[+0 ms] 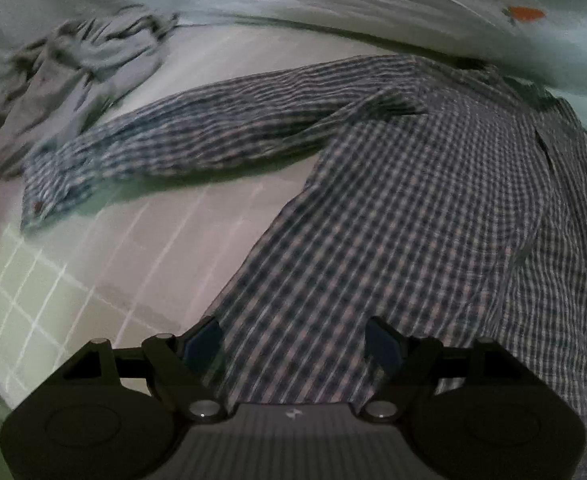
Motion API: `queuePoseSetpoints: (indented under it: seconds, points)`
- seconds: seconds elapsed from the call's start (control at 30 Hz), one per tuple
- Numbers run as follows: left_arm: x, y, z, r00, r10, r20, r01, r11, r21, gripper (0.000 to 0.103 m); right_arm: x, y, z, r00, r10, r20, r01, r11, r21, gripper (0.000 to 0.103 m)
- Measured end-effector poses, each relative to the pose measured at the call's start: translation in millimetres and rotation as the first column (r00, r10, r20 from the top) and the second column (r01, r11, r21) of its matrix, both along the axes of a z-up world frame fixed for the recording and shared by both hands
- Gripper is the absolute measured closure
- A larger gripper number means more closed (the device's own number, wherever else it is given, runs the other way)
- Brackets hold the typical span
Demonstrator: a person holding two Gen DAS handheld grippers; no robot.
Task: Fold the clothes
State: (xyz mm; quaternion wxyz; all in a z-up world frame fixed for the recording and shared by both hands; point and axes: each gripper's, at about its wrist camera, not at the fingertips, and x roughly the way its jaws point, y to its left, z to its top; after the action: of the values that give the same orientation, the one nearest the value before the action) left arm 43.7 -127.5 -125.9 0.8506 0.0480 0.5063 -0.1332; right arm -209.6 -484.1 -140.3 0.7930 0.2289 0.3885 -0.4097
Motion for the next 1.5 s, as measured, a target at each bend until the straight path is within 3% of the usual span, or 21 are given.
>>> queuePoseSetpoints:
  seconds: [0.1, 0.17, 0.2, 0.53, 0.7, 0.8, 0.9, 0.93, 1.03, 1.13, 1.3, 1.5]
  points:
    - [-4.7, 3.7, -0.9, 1.000, 0.009, -0.004, -0.009, 1.000, 0.002, 0.023, -2.4, 0.3, 1.3, 1.000, 0.010, -0.001, -0.010, 1.000, -0.006, 0.071]
    - [-7.3, 4.9, -2.1, 1.000, 0.008, -0.007, -0.008, 1.000, 0.003, 0.023, -4.5, 0.0, 1.3, 1.000, 0.017, -0.011, -0.018, 1.000, -0.022, 0.097]
    - [-8.6, 4.9, -2.9, 1.000, 0.007, -0.010, -0.007, 1.000, 0.004, 0.023, -7.1, -0.8, 1.2, 1.000, 0.018, -0.004, -0.018, 1.000, -0.023, 0.101]
    - [-19.4, 4.5, -12.0, 1.000, -0.021, -0.018, 0.021, 1.000, 0.017, 0.023, -37.4, -3.7, 12.8, 0.998, -0.039, 0.049, 0.041, 0.998, -0.042, 0.102]
    - [-24.7, 2.1, -13.0, 0.998, -0.063, -0.014, 0.063, 0.997, 0.047, 0.022, -37.6, -1.5, 12.2, 0.999, -0.036, 0.019, 0.036, 0.999, -0.033, 0.102]
    - [-23.9, 7.9, -11.4, 0.999, -0.048, -0.026, 0.049, 0.998, 0.027, 0.022, -33.7, -1.5, 11.1, 0.999, -0.036, -0.005, 0.036, 0.999, -0.020, 0.101]
    - [-22.4, 17.8, -5.2, 0.999, -0.013, -0.029, 0.012, 1.000, -0.011, 0.022, -30.2, 1.2, 14.5, 0.998, -0.055, -0.020, 0.055, 0.998, -0.020, 0.096]
    - [-21.9, 22.5, -1.6, 1.000, 0.002, -0.024, -0.002, 1.000, -0.024, 0.022, -28.6, 3.4, 16.6, 0.998, -0.059, -0.024, 0.058, 0.998, -0.027, 0.088]
    - [-16.7, 41.1, 10.9, 0.998, 0.054, 0.011, -0.053, 0.997, -0.054, 0.022, -20.1, 16.0, 24.8, 0.998, -0.056, -0.030, 0.053, 0.995, -0.084, 0.050]
    - [-3.7, 62.0, 19.3, 0.992, 0.109, 0.056, -0.106, 0.993, -0.058, 0.022, -4.5, 33.1, 30.1, 0.999, -0.038, -0.030, 0.033, 0.990, -0.140, 0.032]
    - [37.8, 105.2, 26.2, 0.974, 0.203, 0.096, -0.197, 0.978, -0.074, 0.022, 28.7, 61.1, 30.1, 0.999, -0.009, -0.033, 0.004, 0.989, -0.150, 0.028]
    - [100.3, 155.5, 16.7, 0.933, 0.339, 0.122, -0.330, 0.940, -0.091, 0.022, 64.7, 98.2, 24.1, 0.998, 0.015, -0.069, -0.025, 0.988, -0.154, 0.026]
